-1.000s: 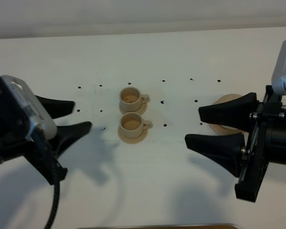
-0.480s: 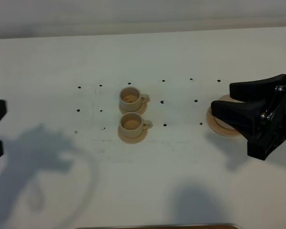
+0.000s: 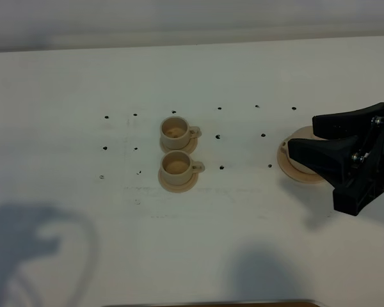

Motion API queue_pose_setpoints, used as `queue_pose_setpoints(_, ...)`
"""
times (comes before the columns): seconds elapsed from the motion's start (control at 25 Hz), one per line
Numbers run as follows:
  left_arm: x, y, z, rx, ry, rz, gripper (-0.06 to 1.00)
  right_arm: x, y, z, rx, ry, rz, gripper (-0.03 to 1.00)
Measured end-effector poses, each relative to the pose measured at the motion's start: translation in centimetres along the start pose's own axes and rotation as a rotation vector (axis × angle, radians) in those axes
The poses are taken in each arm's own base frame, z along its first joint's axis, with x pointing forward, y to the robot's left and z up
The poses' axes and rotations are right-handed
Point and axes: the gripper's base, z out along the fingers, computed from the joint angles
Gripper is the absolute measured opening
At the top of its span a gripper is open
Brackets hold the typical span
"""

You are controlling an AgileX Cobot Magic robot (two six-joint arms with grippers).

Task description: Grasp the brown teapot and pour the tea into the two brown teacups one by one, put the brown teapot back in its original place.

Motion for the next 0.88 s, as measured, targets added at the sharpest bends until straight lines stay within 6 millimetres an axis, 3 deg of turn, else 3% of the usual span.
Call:
queue_pose_setpoints(0.56,4.7,1.1,-6.5,-0.087,-0.044,-0.136,0.48,0.1,0.0,0.0,0.004,0.013,0.001,0.45)
queue_pose_setpoints(0.88,6.1,0.4,-5.9,-0.015,0.023,-0.117,0.48,0.2,-0.1,0.0,0.006,0.02,-0.008,0.45)
